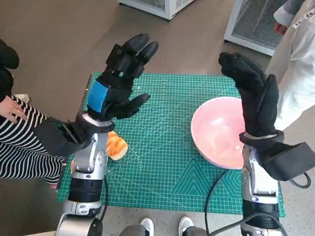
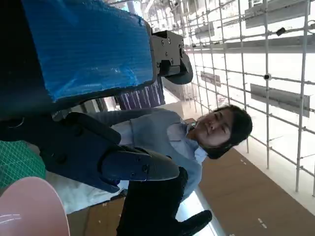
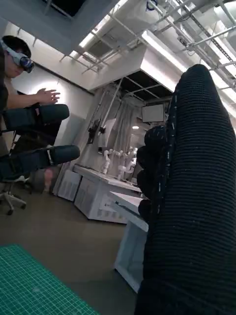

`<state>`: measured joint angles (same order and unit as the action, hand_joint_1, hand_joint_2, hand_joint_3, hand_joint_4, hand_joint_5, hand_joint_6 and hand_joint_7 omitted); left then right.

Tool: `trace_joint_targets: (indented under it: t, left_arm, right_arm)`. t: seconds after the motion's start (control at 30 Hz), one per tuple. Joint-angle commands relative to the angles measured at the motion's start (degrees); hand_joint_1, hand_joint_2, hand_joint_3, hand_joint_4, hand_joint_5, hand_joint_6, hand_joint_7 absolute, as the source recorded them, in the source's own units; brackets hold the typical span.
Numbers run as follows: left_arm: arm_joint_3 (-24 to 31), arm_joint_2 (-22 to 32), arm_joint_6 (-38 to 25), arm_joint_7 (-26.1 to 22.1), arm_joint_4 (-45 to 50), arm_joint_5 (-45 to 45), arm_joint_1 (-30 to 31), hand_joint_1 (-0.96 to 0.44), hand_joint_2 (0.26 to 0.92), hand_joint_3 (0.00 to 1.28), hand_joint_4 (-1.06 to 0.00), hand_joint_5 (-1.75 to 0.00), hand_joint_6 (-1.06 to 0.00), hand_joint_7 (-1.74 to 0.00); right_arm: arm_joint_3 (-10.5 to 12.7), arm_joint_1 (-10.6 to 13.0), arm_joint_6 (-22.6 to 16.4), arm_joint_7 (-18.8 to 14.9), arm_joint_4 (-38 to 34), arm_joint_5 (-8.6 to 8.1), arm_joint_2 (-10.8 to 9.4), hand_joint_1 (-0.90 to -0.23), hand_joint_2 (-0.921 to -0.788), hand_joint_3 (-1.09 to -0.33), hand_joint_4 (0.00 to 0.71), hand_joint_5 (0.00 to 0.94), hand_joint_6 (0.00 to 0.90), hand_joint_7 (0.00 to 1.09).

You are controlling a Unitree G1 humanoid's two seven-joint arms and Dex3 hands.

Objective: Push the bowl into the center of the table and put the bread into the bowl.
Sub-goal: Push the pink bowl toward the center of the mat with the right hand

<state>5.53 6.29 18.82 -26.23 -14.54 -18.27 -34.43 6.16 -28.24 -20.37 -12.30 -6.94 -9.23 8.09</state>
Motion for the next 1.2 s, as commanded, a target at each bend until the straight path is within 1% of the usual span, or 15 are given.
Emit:
trace_joint_targets:
  t: [0.03, 0.1, 0.2, 0.3, 0.33, 0.43, 0.53, 0.6, 0.67, 0.7, 0.8, 0.87, 0.93, 1.07, 1.2]
  left_arm:
    - [-0.17, -0.24, -0.31, 0.86, 1.07, 0.59, 0.49, -0.43, 0.919, 0.27, -0.12, -0.30, 0.00, -0.65]
    - [-0.22, -0.29, -0.26, 1.11, 1.18, 0.68, 0.64, -0.44, 0.920, 0.27, -0.12, -0.31, 0.00, -0.67]
    - [-0.05, -0.29, -0.23, 1.28, 0.94, 0.44, 0.76, -0.45, 0.920, 0.28, -0.13, -0.31, 0.00, -0.68]
    - [0.09, -0.32, -0.15, 1.38, 0.81, 0.26, 0.87, -0.45, 0.920, 0.28, -0.14, -0.32, 0.00, -0.69]
    - [0.17, -0.34, -0.10, 1.43, 0.75, 0.21, 0.93, -0.45, 0.920, 0.28, -0.14, -0.32, 0.00, -0.69]
    - [0.32, -0.39, 0.00, 1.56, 0.57, 0.10, 1.01, -0.45, 0.921, 0.28, -0.14, -0.32, 0.00, -0.68]
    - [0.54, -0.43, -0.01, 1.53, 0.13, -0.33, 0.99, -0.45, 0.921, 0.28, -0.15, -0.32, 0.00, -0.68]
    - [0.61, -0.48, -0.07, 1.55, 0.03, -0.49, 0.99, -0.45, 0.921, 0.28, -0.15, -0.32, 0.00, -0.68]
    - [0.68, -0.56, -0.28, 1.61, -0.01, -0.67, 0.91, -0.45, 0.921, 0.28, -0.15, -0.31, 0.00, -0.67]
    - [0.74, -0.59, -0.40, 1.54, -0.13, -0.85, 0.85, -0.45, 0.921, 0.28, -0.15, -0.31, 0.00, -0.67]
    - [0.87, -0.65, -0.49, 1.33, -0.46, -1.14, 0.72, -0.45, 0.921, 0.27, -0.16, -0.30, 0.00, -0.66]
    - [0.91, -0.68, -0.56, 1.28, -0.51, -1.21, 0.67, -0.46, 0.921, 0.27, -0.16, -0.30, 0.00, -0.65]
    - [0.92, -0.78, -0.78, 1.37, -0.42, -1.29, 0.57, -0.46, 0.921, 0.27, -0.16, -0.29, 0.00, -0.65]
    - [1.01, -0.91, -1.05, 1.34, -0.50, -1.47, 0.39, -0.46, 0.921, 0.27, -0.17, -0.29, 0.00, -0.65]
    - [1.04, -1.04, -1.09, 1.08, -0.64, -1.61, 0.34, -0.46, 0.921, 0.27, -0.17, -0.28, 0.00, -0.65]
  right_arm:
    - [0.86, 1.82, 0.59, -0.91, -0.60, -1.16, 0.81, -0.687, -0.921, -0.678, 0.153, 0.002, 0.024, 0.52]
    - [1.71, 2.52, 0.40, -1.51, -0.23, -1.80, 1.61, -0.691, -0.921, -0.675, 0.155, 0.002, 0.026, 0.51]
    - [4.19, 4.12, -0.31, -2.90, 0.31, -3.26, 3.99, -0.694, -0.921, -0.672, 0.154, 0.002, 0.026, 0.51]
    - [6.46, 5.30, -1.23, -3.37, 0.10, -3.78, 6.00, -0.687, -0.921, -0.683, 0.140, 0.000, 0.013, 0.50]
    - [7.66, 5.85, -2.01, -2.84, -0.51, -3.23, 6.89, -0.685, -0.921, -0.688, 0.135, 0.000, 0.009, 0.50]
    - [10.39, 6.99, -4.06, -1.00, -2.16, -1.48, 8.57, -0.676, -0.921, -0.719, 0.106, 0.001, 0.002, 0.47]
    - [13.80, 7.93, -6.45, 2.61, -5.41, 0.21, 9.67, -0.659, -0.921, -0.749, 0.088, 0.000, 0.000, 0.46]
    - [15.06, 8.08, -7.55, 4.43, -7.35, 0.90, 10.06, -0.652, -0.921, -0.759, 0.082, 0.000, 0.000, 0.45]
    - [16.51, 8.18, -8.61, 6.02, -10.10, 0.99, 10.44, -0.649, -0.921, -0.767, 0.080, 0.000, -0.001, 0.44]
    - [17.36, 8.29, -9.14, 6.57, -12.00, 0.67, 10.65, -0.648, -0.921, -0.771, 0.079, 0.000, -0.001, 0.43]
    - [18.71, 8.23, -10.48, 7.21, -16.52, -0.17, 11.11, -0.648, -0.921, -0.776, 0.080, 0.001, 0.005, 0.43]
    - [19.14, 7.97, -11.37, 7.41, -19.12, -0.33, 11.38, -0.645, -0.921, -0.777, 0.083, 0.003, 0.010, 0.43]
    - [19.77, 7.61, -12.23, 7.65, -23.53, -0.42, 11.76, -0.634, -0.921, -0.781, 0.086, 0.004, 0.015, 0.43]
    - [20.12, 6.67, -13.63, 7.70, -30.31, -0.75, 11.94, -0.622, -0.921, -0.786, 0.089, 0.005, 0.016, 0.44]
    - [20.04, 5.17, -14.89, 7.17, -38.26, -0.85, 11.89, -0.611, -0.921, -0.780, 0.090, 0.005, 0.017, 0.43]
